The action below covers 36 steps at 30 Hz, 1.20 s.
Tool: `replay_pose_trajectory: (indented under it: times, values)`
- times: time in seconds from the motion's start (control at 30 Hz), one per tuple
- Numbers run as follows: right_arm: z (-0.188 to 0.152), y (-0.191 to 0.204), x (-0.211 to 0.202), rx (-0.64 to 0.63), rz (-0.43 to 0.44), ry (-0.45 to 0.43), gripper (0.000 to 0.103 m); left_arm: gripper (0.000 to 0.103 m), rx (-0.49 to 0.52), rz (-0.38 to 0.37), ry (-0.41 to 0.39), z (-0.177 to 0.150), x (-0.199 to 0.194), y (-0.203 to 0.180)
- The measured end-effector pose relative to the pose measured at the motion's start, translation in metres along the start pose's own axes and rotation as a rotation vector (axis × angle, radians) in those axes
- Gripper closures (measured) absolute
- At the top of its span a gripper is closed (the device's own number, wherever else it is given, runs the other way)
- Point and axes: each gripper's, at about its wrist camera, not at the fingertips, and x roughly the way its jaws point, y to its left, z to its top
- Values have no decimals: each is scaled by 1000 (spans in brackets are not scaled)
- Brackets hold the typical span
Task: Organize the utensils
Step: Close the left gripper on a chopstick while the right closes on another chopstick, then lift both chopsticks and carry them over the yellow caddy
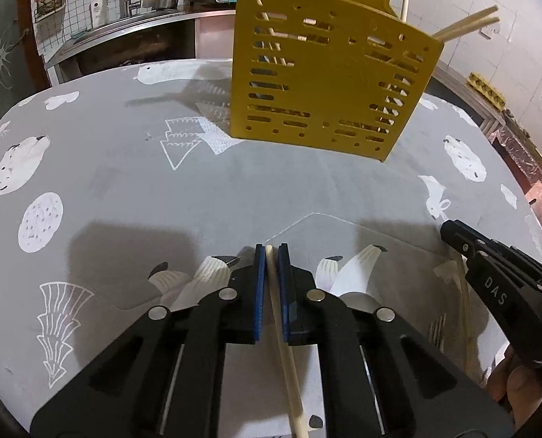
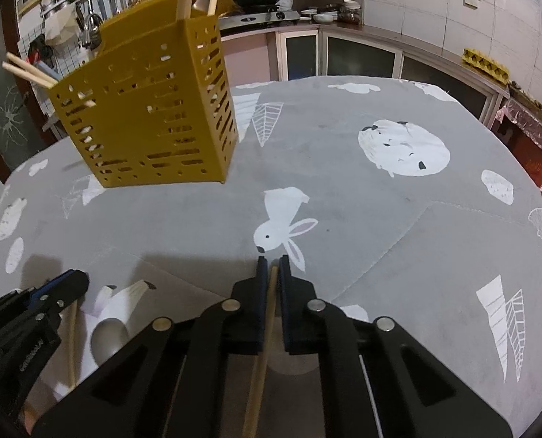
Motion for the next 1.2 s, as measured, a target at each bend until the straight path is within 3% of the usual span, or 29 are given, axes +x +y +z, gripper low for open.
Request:
replay_pose_trajectory:
  times: [0.47, 0.9, 1.2]
  values:
    - [16, -9, -56, 17, 34, -125, 98, 99, 43, -18, -169, 9, -66, 0]
    - [15, -4, -133, -15, 56, -368, 98, 99, 69, -34, -388, 4, -139, 11]
    - [10, 4, -167, -50, 33, -488, 98, 99, 78, -32, -476, 0, -163, 15]
